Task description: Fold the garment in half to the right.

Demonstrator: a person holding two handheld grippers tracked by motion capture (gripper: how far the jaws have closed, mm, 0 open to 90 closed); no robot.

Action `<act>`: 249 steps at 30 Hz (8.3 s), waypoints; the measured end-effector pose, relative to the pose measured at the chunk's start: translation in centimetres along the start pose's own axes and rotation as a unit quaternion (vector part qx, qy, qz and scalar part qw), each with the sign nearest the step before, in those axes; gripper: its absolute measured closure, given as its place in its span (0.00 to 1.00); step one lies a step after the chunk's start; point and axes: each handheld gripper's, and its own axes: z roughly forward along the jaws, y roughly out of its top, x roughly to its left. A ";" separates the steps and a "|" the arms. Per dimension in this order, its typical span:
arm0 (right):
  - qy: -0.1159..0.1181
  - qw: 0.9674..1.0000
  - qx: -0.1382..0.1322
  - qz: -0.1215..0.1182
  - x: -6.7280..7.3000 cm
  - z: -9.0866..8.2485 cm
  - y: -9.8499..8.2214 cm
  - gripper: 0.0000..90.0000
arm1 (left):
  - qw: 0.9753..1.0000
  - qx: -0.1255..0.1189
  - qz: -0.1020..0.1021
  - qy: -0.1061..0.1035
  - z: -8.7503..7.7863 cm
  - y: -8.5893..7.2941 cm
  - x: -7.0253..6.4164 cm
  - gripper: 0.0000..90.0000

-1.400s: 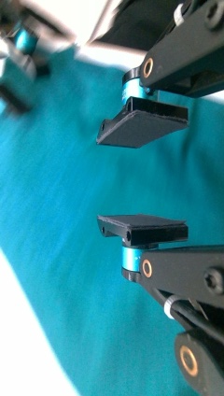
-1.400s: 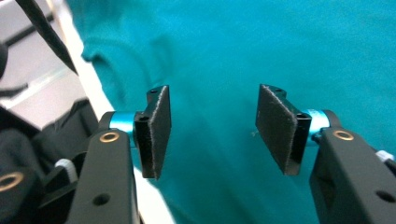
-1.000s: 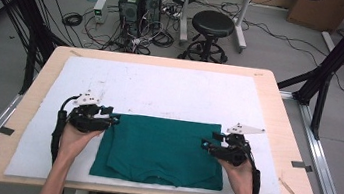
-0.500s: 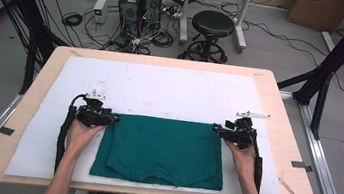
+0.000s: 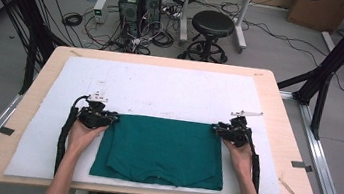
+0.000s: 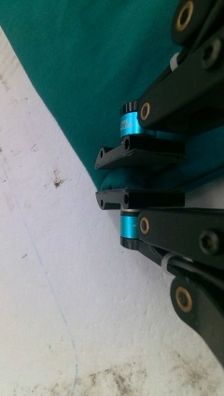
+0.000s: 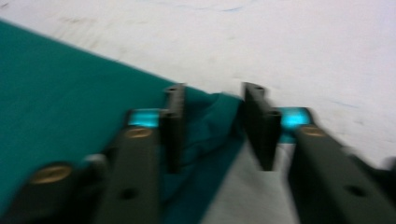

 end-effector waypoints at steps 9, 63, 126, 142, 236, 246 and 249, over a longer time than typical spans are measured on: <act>-0.043 0.999 -0.007 -0.007 0.0 0.7 1.1 0.91 | 0.999 -0.031 -0.024 0.021 1.2 0.4 0.0 0.88; -0.041 0.995 -0.086 -0.032 1.2 -6.2 -1.9 0.24 | 0.991 -0.136 -0.002 0.005 -8.4 -2.4 -5.6 0.29; 0.029 0.993 -0.071 -0.090 7.0 -5.3 -0.8 0.25 | 0.995 -0.033 -0.038 0.084 -4.4 -6.7 -10.0 0.38; 0.078 0.988 -0.045 -0.123 11.0 -2.3 2.2 0.27 | 0.998 -0.049 -0.009 0.024 -4.6 -7.1 -10.0 0.76; 0.206 0.957 -0.005 -0.207 24.5 12.7 15.7 0.97 | 0.992 -0.123 -0.016 -0.017 -10.3 -5.2 -9.1 0.93; 0.205 0.954 -0.002 -0.220 25.0 12.1 16.1 0.96 | 0.992 -0.122 -0.021 -0.019 -10.7 -5.6 -8.5 0.94; 0.199 0.954 0.008 -0.222 24.5 12.5 15.6 0.96 | 0.992 -0.120 -0.018 -0.028 -10.0 -5.6 -8.8 0.94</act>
